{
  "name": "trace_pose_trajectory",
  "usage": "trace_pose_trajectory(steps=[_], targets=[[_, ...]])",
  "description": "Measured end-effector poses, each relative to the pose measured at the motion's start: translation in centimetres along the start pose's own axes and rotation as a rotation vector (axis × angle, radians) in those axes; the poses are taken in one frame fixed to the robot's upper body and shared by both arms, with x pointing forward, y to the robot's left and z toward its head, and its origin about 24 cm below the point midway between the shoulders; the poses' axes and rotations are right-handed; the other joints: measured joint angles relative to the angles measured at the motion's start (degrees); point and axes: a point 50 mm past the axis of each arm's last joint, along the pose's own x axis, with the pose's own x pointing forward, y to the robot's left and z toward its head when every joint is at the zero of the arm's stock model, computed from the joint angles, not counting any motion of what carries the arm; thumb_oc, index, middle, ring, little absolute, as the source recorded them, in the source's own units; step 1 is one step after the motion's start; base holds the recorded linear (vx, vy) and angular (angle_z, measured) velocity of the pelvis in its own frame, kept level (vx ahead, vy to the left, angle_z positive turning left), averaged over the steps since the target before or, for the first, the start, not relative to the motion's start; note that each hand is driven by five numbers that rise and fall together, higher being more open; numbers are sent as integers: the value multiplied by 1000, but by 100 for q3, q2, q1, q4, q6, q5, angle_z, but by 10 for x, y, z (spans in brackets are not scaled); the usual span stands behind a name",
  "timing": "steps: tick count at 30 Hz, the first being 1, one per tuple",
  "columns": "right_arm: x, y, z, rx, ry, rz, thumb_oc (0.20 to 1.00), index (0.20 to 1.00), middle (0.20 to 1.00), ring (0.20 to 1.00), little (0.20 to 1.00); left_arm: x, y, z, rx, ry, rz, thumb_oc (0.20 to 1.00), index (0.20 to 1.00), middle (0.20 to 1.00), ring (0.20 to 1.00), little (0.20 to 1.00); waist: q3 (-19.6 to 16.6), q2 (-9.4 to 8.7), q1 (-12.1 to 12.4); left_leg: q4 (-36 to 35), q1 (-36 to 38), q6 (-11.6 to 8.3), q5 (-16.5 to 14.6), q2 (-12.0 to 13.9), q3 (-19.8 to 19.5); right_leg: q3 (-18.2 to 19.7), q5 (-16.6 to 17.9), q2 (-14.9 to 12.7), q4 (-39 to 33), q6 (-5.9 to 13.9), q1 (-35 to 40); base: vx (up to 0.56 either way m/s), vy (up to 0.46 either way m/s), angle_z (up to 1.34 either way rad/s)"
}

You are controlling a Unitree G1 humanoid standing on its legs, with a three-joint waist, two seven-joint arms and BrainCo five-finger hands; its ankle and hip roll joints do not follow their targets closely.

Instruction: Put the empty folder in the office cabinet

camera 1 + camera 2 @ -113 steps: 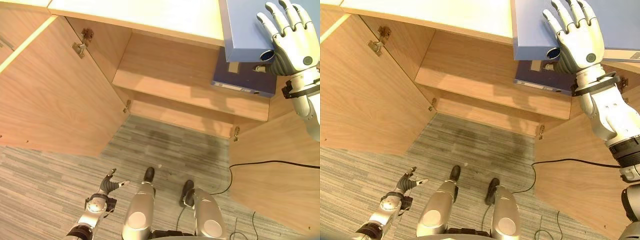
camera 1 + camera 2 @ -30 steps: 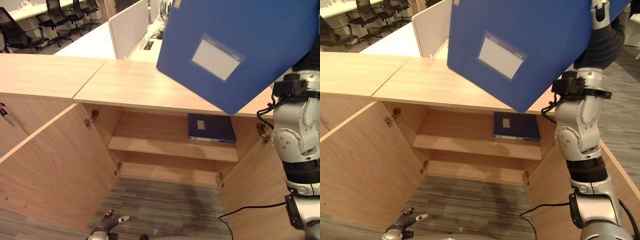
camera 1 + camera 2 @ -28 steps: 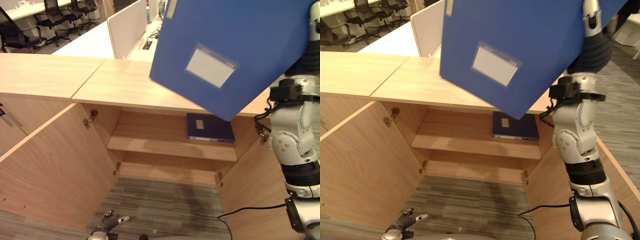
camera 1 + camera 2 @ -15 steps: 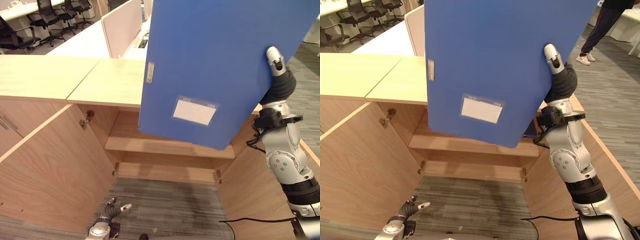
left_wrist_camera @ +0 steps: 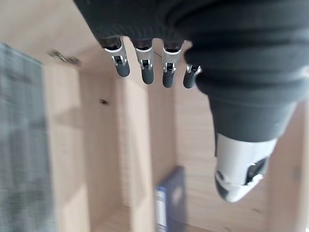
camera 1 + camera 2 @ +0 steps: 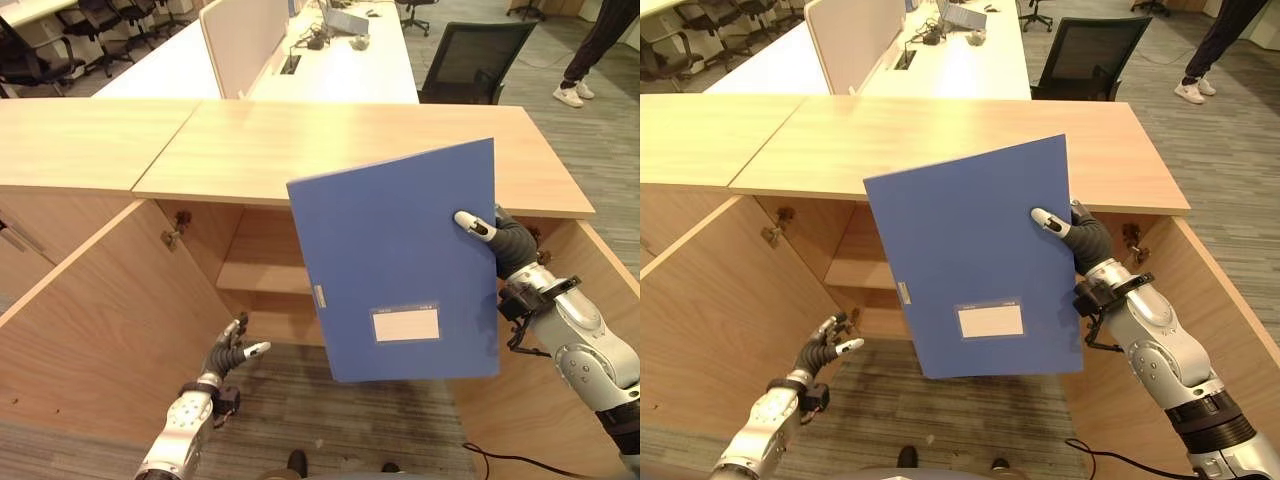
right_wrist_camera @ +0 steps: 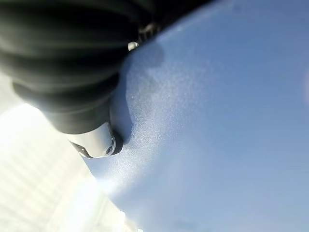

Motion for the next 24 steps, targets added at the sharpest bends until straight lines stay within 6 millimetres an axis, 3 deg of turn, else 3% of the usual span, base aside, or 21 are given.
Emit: trace_pose_trajectory(steps=[1, 6, 9, 16, 24], targets=[[-2, -3, -10, 15, 38, -18, 200, 200, 200, 200, 200, 1, 3, 13, 0, -48, -25, 1000, 1000, 1000, 1000, 1000, 8, 12, 53, 2, -4, -3, 3, -2, -12, -8, 0, 0, 0, 0, -1, 19, -18, 9], [-6, -2, -19, 14, 74, -23, 200, 200, 200, 200, 200, 1, 2, 28, -13, -102, -76, 1000, 1000, 1000, 1000, 1000, 35, 29, 107, 0, -5, -11, 8, -4, -51, -26, -7, 3, -1, 1, 11, 9, -14, 3], [-6, 1, -25, 22, 99, -15, 200, 200, 200, 200, 200, 1, 0, 48, -30, -176, -132, 1000, 1000, 1000, 1000, 1000, 38, 29, 119, -23, -2, -15, 10, -5, -59, -28, -7, 1, -1, 2, 52, 0, 0, 0], [-5, 8, -35, 52, 134, 18, 200, 200, 200, 200, 200, -4, -15, 55, -103, -155, -334, 1000, 1000, 1000, 1000, 1000, 49, 26, 98, -51, -2, -2, -1, -7, -60, -31, -8, -1, -1, 0, 61, 0, 0, 0], [-4, 14, -40, 74, 140, 36, 200, 200, 200, 200, 200, -10, -8, 58, -66, -93, -433, 1000, 1000, 1000, 1000, 1000, 45, 42, 96, -35, 11, -10, 6, -10, -85, -44, -15, 0, -2, 2, 78, 0, 0, 0]])
